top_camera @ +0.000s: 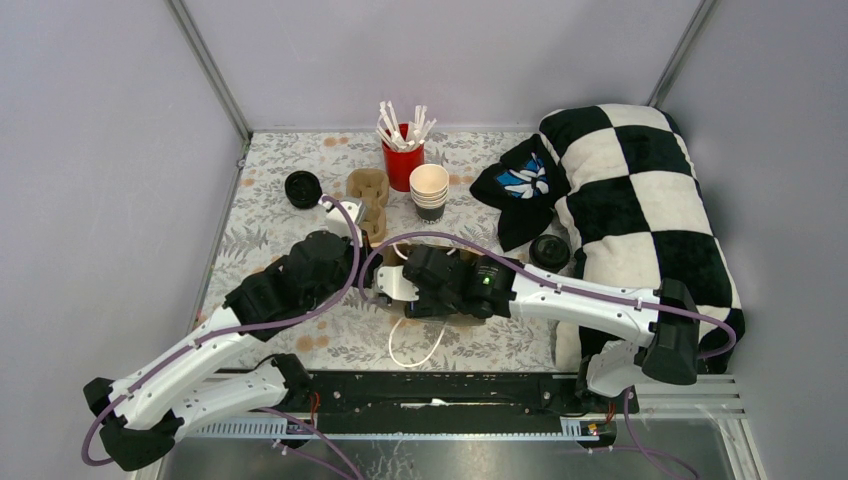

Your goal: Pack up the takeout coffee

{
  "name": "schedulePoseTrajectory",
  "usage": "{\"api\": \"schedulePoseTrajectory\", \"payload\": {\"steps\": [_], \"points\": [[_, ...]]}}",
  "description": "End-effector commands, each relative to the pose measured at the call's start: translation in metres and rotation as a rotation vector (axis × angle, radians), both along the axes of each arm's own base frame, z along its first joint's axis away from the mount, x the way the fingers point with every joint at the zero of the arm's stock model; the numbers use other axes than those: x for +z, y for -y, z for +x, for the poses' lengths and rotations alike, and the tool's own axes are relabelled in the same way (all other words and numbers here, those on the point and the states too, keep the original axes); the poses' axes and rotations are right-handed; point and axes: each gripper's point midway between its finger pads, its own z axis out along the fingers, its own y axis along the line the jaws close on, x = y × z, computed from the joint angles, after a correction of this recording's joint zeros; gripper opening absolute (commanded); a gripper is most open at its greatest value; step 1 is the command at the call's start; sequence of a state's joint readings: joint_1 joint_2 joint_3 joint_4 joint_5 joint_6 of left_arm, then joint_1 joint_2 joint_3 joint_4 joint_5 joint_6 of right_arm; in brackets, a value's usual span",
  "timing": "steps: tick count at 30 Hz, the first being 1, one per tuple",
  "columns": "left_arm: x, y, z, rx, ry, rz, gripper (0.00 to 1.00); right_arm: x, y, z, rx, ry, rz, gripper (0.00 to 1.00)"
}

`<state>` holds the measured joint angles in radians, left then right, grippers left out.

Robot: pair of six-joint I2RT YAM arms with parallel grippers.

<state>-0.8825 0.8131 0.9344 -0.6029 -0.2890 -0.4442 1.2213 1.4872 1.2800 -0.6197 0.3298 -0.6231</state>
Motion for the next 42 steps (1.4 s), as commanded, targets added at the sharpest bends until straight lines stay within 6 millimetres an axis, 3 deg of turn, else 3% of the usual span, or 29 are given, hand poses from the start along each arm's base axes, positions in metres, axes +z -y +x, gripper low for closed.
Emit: {"api": "schedulePoseTrajectory", "payload": {"steps": [1, 11, 16, 20, 28, 33, 42], "points": [[0.009, -0.008, 0.006, 0.039, 0.050, 0.006, 0.00, 0.037, 0.003, -0.005, -0.012, 0.001, 0.114, 0.28], [0.009, -0.006, 0.008, 0.021, 0.059, 0.029, 0.00, 0.039, 0.010, -0.002, -0.018, 0.016, 0.056, 0.27], [0.007, -0.010, 0.004, 0.021, 0.026, 0.056, 0.21, 0.039, 0.004, 0.000, -0.017, 0.020, 0.085, 0.27], [-0.001, -0.011, -0.001, 0.020, -0.018, 0.075, 0.25, 0.034, 0.002, 0.001, -0.008, 0.018, 0.073, 0.26], [-0.010, -0.005, -0.001, -0.004, -0.026, 0.075, 0.05, 0.044, -0.002, 0.005, 0.009, 0.031, 0.069, 0.26], [-0.016, -0.004, -0.007, -0.014, -0.027, 0.023, 0.01, 0.052, 0.003, 0.012, 0.011, 0.073, 0.016, 0.26], [-0.029, -0.004, -0.015, -0.047, -0.025, 0.035, 0.00, 0.042, 0.016, 0.020, 0.000, 0.121, -0.092, 0.25]]}}
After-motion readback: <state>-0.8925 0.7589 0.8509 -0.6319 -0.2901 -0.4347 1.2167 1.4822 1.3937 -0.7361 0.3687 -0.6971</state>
